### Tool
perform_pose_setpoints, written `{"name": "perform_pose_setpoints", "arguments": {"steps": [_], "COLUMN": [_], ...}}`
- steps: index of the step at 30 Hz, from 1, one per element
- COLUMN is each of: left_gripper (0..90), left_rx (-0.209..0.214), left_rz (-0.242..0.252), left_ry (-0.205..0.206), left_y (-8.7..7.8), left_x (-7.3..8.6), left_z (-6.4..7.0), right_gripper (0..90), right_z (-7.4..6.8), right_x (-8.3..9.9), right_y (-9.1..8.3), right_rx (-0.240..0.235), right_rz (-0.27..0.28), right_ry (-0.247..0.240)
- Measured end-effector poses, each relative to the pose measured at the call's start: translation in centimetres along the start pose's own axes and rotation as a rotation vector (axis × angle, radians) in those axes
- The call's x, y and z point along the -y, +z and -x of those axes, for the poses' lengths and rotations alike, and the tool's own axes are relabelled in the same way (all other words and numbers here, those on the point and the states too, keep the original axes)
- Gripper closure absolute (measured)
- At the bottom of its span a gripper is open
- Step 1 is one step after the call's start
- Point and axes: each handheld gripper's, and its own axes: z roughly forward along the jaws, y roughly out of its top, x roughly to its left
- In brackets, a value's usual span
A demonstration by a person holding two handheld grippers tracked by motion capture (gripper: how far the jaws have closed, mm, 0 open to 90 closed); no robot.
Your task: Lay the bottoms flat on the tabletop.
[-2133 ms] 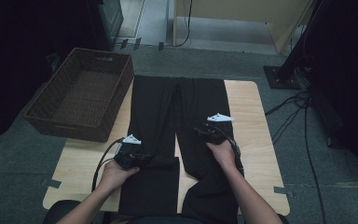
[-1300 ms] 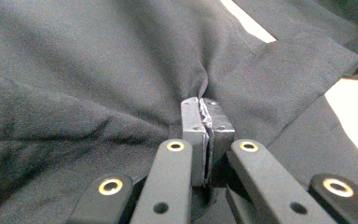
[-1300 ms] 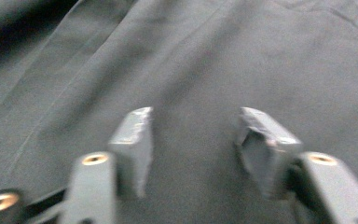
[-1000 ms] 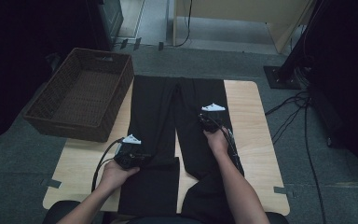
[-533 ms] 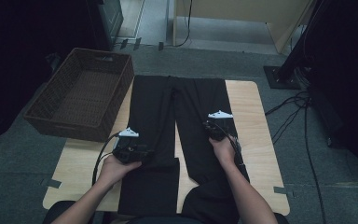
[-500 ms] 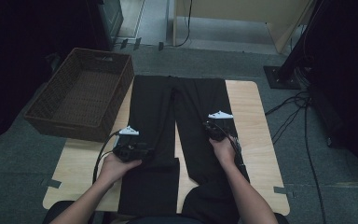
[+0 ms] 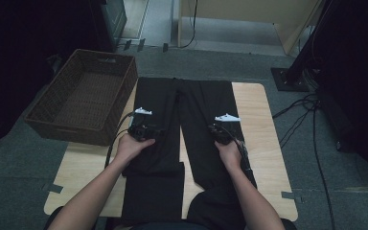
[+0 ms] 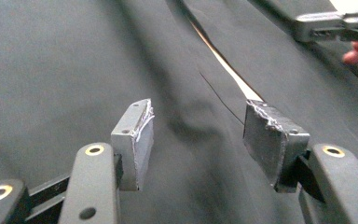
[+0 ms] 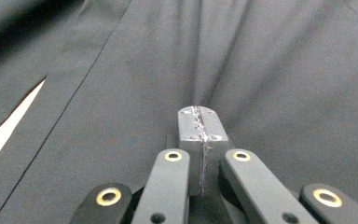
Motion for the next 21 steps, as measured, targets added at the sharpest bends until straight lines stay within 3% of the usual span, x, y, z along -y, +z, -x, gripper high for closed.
{"name": "perform_pose_setpoints", "arguments": {"steps": [11, 21], "left_gripper": [48.3, 51.4], "left_rx": [0.05, -0.002], "left_rz": [0.012, -0.038], "left_ry": [-0.024, -0.006], "left_y": [2.3, 4.7], "left_x": [-2.4, -2.6], "left_z": [-1.0, -0.4], "right_gripper": [90.0, 90.0], "right_z": [0.1, 0.2], "right_x": [-0.2, -0.2], "right_y": [0.2, 0.3], "right_rx": [-0.007, -0.012], "right_rz": [0.001, 0.002], "right_ry": [0.011, 0.011]}}
